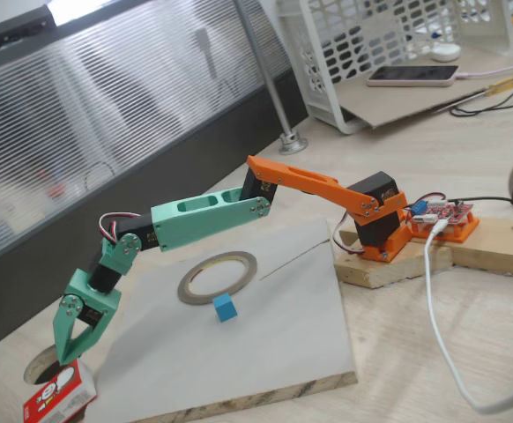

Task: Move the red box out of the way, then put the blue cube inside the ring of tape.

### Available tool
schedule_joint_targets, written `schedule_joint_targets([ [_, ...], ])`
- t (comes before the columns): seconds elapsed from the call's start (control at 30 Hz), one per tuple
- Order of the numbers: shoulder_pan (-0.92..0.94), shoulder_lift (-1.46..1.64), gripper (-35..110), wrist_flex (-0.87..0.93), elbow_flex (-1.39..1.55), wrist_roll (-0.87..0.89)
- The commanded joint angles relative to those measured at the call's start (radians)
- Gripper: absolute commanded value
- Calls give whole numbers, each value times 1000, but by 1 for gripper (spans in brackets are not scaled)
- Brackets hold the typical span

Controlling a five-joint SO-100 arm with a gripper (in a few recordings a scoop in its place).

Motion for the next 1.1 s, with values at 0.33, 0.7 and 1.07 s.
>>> schedule_joint_targets([
  [0.33,-5,239,0,606,8,9],
  [0.7,-6,250,0,1126,6,18],
  [1.07,239,252,0,1124,9,8],
])
